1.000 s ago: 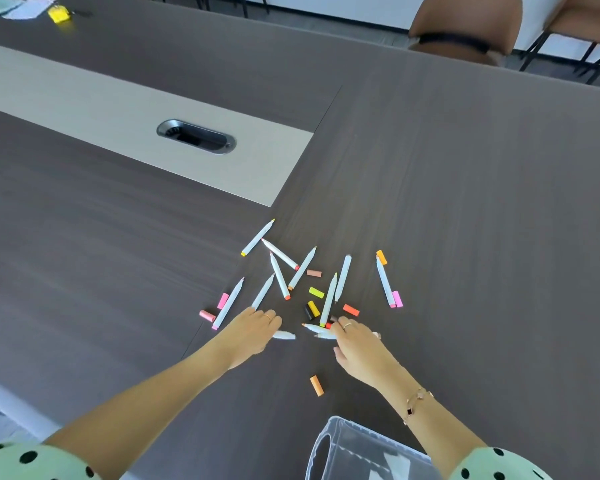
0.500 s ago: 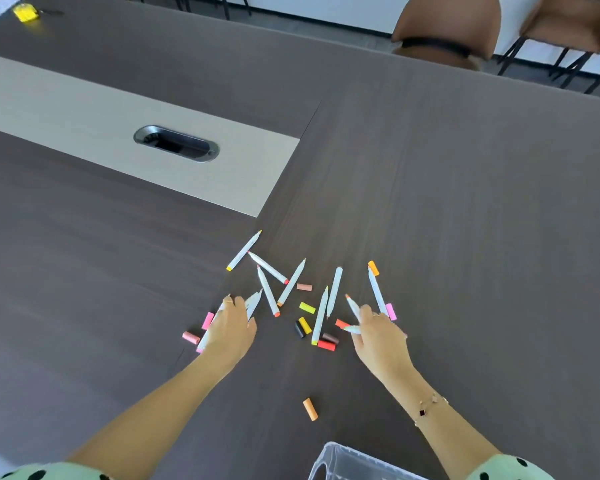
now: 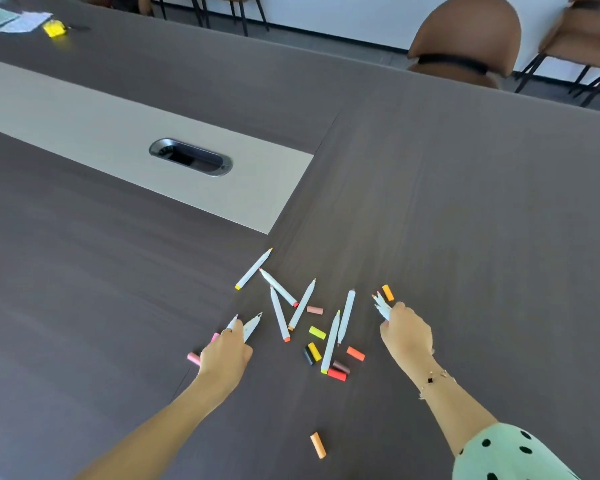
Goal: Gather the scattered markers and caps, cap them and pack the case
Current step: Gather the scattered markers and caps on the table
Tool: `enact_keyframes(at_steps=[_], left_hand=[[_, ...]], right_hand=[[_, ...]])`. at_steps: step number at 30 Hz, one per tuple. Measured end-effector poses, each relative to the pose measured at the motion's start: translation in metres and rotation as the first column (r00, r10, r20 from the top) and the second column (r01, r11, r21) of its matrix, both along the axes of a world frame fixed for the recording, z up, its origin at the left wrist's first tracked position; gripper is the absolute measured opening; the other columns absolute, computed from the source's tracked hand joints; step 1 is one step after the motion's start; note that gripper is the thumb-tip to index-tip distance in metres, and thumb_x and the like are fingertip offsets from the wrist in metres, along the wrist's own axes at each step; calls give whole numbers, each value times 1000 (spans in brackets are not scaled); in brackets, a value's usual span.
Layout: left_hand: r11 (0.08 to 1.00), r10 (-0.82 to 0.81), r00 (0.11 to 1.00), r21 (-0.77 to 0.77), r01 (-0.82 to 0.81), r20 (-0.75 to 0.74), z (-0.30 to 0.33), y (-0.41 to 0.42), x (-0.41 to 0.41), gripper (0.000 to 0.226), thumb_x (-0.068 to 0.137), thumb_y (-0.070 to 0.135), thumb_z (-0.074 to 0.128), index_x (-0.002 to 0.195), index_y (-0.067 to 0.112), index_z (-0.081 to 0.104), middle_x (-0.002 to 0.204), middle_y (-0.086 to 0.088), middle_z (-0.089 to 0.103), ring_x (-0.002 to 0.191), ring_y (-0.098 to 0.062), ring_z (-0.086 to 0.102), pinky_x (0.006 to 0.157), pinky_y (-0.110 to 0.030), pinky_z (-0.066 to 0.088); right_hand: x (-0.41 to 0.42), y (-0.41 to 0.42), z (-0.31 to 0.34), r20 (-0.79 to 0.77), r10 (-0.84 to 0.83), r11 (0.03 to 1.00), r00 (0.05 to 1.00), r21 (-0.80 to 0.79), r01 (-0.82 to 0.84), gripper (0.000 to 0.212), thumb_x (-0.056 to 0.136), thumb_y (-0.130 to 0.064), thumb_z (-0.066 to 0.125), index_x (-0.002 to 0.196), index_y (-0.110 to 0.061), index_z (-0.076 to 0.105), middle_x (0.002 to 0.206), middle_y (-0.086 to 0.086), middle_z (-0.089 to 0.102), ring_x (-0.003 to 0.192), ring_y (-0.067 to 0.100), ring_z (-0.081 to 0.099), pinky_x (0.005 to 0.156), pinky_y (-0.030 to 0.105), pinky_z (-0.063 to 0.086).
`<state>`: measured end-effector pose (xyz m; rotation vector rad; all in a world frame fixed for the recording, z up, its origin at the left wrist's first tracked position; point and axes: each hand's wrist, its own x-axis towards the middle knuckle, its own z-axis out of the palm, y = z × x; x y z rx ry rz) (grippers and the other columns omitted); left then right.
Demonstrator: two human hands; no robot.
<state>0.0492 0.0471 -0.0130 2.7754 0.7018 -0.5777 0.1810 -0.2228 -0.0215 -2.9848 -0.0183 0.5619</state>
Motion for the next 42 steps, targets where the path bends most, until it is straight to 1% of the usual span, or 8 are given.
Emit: enact_keyframes(at_steps=[5,11,14,16,20,29,38,42], left_hand=[[993,115,991,3,-116,73,7,31,-18,12,93,13,38,99,21,45,82,1,55,73,-24,55,52,-26,33],[940,284,948,-237,-246,144,4,47,-28,13,92,6,44,88,17,41,94,-5,40,80,-24,37,70,-29,34],[946,270,956,-218,-240,119,5,46,-24,26,89,2,43,71,21,38,93,-5,40,74,-23,38,64,-29,34],[939,309,945,-189,-286,105,3,43,-23,26,84,1,40,64,16,31,82,-3,43,58,-20,35,51,-26,30],[939,324,939,-163,-303,118,1,42,-24,21,89,20,46,71,17,35,73,1,43,53,-17,39,45,-25,28],[928,255,967,-273,-252,-26,-24,47,-32,31,87,3,54,117,10,49,98,-4,37,79,-15,34,80,-15,35],[991,120,992,-51,-121,-25,-9,28,-10,12,88,19,48,88,14,38,86,3,43,65,-16,44,54,-20,35],[995,65,998,-71,-63,22,2,35,7,12,90,23,45,88,13,38,77,0,52,61,-20,46,46,-25,31]], right_hand=[[0,9,-2,-34,29,999,999,-30,-30,13,87,-18,53,92,-10,44,86,4,60,81,26,66,64,32,52],[0,21,6,40,347,927,937,-163,-337,20,87,-26,49,100,-12,56,100,1,59,67,24,52,55,26,33],[4,23,15,154,530,845,834,-179,-504,25,67,-26,79,77,-10,63,81,4,59,45,21,45,41,23,28],[6,23,17,92,635,765,767,-206,-610,22,78,-21,70,95,-9,62,95,5,61,72,20,62,52,30,44],[12,23,17,-27,710,671,703,-275,-688,42,88,-2,50,127,-11,42,119,6,56,109,24,54,92,32,39],[11,21,23,-126,815,521,565,-266,-811,69,87,2,54,145,-14,20,95,6,53,76,20,48,69,32,40],[18,21,8,-131,868,441,478,-235,-866,40,85,4,51,122,-9,43,106,9,57,92,27,60,68,31,32],[20,11,20,25,849,512,527,-284,-811,35,53,-18,81,82,-13,61,67,1,57,45,17,53,40,26,23]])
